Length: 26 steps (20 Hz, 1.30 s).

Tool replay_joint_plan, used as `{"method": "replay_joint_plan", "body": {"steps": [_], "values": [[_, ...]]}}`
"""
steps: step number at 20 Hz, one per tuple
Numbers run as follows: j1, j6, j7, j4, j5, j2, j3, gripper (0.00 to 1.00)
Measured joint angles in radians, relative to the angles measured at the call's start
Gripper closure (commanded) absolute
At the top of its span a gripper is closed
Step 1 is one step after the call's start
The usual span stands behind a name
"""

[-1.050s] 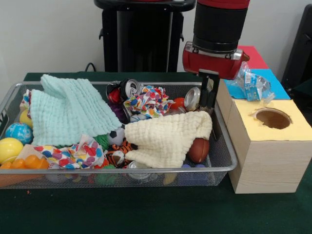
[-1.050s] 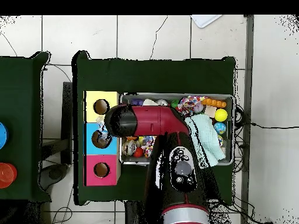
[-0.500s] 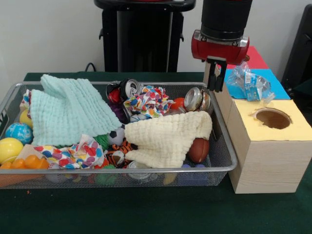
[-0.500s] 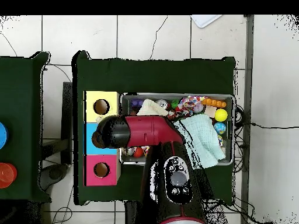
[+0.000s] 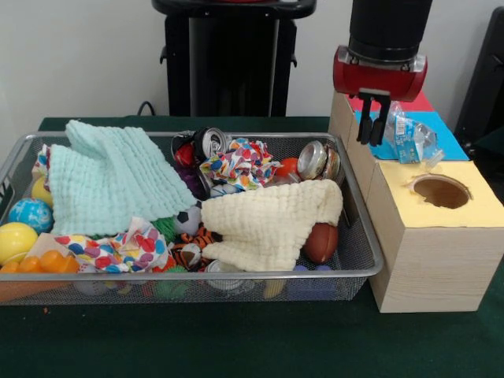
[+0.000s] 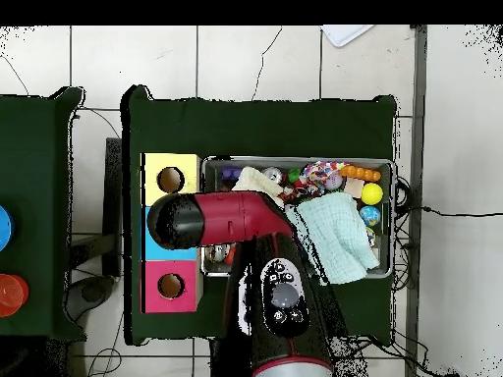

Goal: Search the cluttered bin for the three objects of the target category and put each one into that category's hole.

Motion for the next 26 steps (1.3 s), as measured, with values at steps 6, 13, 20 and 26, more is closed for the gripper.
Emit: {"method": "replay_joint_plan", "body": {"steps": [6,13,20,26], "values": [[-0.003,-0.034,0.000,-0.013,0.001,0.053,0.004,1.00],[-0.001,-0.035,0.000,-0.012,0.005,0.050,0.005,1.00],[0.007,-0.002,0.000,-0.012,0.027,0.041,0.005,1.00],[0.027,0.023,0.000,-0.012,0.049,0.030,0.006,1.00]]}}
